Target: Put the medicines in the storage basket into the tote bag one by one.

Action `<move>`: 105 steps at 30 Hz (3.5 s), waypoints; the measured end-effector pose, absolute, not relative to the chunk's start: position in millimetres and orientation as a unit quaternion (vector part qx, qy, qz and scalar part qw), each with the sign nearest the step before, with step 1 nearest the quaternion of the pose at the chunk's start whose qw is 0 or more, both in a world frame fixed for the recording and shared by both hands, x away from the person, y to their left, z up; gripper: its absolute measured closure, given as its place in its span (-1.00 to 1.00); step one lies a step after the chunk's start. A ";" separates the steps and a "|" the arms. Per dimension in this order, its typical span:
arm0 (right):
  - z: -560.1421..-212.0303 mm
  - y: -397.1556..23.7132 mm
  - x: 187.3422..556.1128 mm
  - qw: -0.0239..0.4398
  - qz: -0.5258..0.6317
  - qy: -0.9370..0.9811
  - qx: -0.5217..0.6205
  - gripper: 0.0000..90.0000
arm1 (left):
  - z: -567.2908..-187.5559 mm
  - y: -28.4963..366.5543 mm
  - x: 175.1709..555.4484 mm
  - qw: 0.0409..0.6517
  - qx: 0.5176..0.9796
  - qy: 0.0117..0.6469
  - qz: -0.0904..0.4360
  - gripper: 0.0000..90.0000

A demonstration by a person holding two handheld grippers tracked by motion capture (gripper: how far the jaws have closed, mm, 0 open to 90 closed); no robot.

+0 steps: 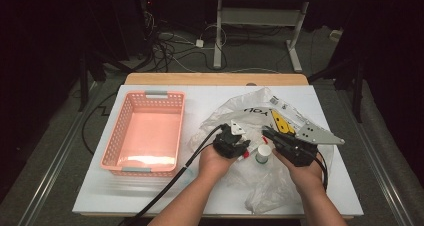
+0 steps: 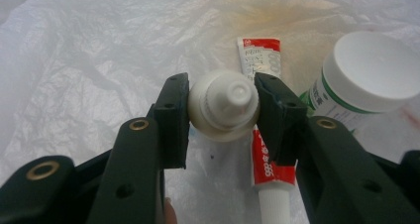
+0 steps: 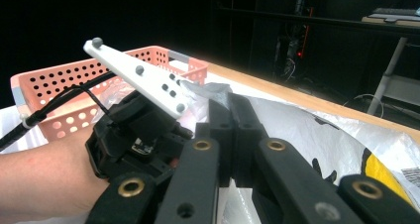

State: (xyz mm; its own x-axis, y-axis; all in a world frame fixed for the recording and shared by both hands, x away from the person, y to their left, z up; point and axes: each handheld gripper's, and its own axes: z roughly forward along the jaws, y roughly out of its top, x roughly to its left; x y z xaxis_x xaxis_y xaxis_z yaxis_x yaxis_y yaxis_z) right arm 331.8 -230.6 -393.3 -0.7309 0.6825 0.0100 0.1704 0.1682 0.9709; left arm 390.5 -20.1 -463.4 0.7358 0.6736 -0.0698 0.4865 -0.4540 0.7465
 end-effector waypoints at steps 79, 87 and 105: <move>-399.6 -252.7 303.7 0.239 0.548 0.738 0.311 1.00 | -487.3 14.7 291.8 0.362 0.879 0.299 0.081 0.42; -400.4 -252.3 301.6 0.238 0.549 0.738 0.314 1.00 | -488.2 21.4 298.1 0.373 0.862 0.337 0.070 0.96; -404.0 -248.1 307.6 0.233 0.555 0.736 0.310 1.00 | -477.8 55.8 290.9 0.490 0.789 0.337 0.154 0.96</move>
State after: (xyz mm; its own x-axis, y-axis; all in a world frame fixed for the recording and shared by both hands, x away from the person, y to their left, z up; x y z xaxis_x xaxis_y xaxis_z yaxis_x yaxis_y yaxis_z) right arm 307.6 -248.1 -404.0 -0.6991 0.7150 0.0011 0.1971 0.1913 0.9615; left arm 290.9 55.8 -477.8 0.7257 0.6824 -0.0878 0.3814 -0.2928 0.8768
